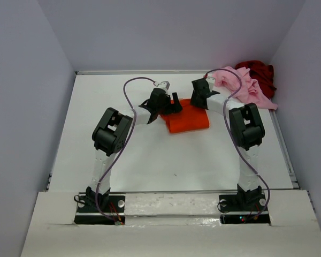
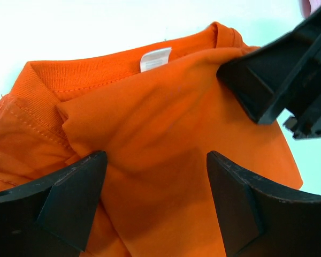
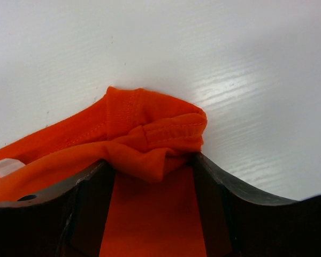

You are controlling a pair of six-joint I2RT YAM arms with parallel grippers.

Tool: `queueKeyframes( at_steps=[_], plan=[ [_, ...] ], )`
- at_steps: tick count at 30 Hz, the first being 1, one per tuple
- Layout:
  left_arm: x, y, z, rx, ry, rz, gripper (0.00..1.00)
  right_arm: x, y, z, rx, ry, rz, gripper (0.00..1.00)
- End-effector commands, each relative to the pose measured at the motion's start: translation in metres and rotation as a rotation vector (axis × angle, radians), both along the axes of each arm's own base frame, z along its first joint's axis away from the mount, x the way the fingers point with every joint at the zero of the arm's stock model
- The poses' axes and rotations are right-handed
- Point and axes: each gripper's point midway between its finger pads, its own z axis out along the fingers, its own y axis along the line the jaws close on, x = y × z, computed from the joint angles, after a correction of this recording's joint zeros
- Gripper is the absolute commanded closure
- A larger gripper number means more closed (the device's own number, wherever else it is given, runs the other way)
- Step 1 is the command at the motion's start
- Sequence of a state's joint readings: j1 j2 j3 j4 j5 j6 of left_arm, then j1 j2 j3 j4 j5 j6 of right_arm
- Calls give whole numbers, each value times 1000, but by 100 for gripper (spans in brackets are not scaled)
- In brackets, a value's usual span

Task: Fold and stack the t-shirts
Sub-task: Fold the tshirt

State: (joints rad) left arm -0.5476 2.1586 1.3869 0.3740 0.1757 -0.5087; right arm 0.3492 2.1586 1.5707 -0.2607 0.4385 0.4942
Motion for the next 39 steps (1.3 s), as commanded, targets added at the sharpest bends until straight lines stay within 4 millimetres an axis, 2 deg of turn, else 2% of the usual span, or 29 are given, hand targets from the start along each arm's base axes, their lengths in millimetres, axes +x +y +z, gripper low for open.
queueKeyframes(
  at_steps=[1, 2, 4, 5, 10, 13, 16, 17, 20, 21, 23, 24, 25, 26, 27, 29, 30, 31, 32, 33, 34, 36, 37, 39],
  plan=[
    [-6, 16, -10, 52, 31, 14, 11, 29, -30, 6, 5, -45, -67, 36],
    [-6, 16, -11, 53, 30, 13, 11, 29, -35, 1, 7, -30, -70, 36],
    [-8, 17, -13, 58, 34, 13, 11, 36, -33, 1, 38, -33, -58, 37],
    [-8, 17, -13, 63, 33, 11, 11, 40, -39, 1, 42, -35, -67, 37],
    [-7, 21, -17, 83, 35, 20, 11, 41, -30, 3, 60, -14, -9, 37],
    [-4, 20, -11, 80, 27, 23, 11, 35, -20, 24, 112, -33, 31, 38],
    [-1, 22, -5, 84, 13, 34, 11, 32, -19, 42, 121, -55, 46, 38],
    [-1, 22, 2, 86, 5, 36, 11, 29, -18, 55, 131, -71, 58, 38],
    [2, 28, 19, 84, -22, 59, 11, 22, -9, 76, 125, -97, 93, 38],
    [2, 28, 35, 70, -47, 65, 11, 19, -2, 92, 132, -119, 113, 37],
    [2, 33, 51, 59, -68, 90, 11, 12, 5, 103, 137, -127, 142, 37],
    [0, 34, 68, 47, -87, 94, 11, 7, 12, 106, 140, -123, 161, 37],
    [-2, 35, 75, 36, -95, 95, 11, -1, 12, 112, 142, -110, 179, 37],
    [-7, 37, 92, 18, -117, 96, 11, -12, 25, 109, 134, -88, 219, 37],
    [-9, 39, 101, 11, -129, 103, 11, -21, 28, 116, 125, -84, 235, 37],
    [-14, 43, 114, -7, -146, 112, 11, -37, 35, 113, 96, -60, 254, 37],
    [-19, 46, 127, -21, -164, 114, 11, -44, 38, 109, 84, -45, 260, 37],
    [-22, 46, 133, -32, -168, 110, 10, -59, 47, 98, 84, -6, 286, 37],
    [-27, 49, 140, -40, -177, 110, 11, -67, 48, 101, 109, -3, 290, 37],
    [-30, 49, 143, -45, -178, 109, 11, -79, 62, 95, 170, 24, 320, 37],
    [-33, 51, 144, -46, -173, 112, 11, -92, 65, 78, 204, 58, 334, 37],
    [-42, 57, 144, -53, -168, 121, 10, -107, 75, 70, 286, 78, 358, 38],
    [-46, 58, 143, -59, -162, 119, 10, -119, 81, 56, 290, 98, 380, 38],
    [-56, 61, 136, -65, -158, 115, 10, -130, 84, 42, 280, 133, 390, 38]
  ],
)
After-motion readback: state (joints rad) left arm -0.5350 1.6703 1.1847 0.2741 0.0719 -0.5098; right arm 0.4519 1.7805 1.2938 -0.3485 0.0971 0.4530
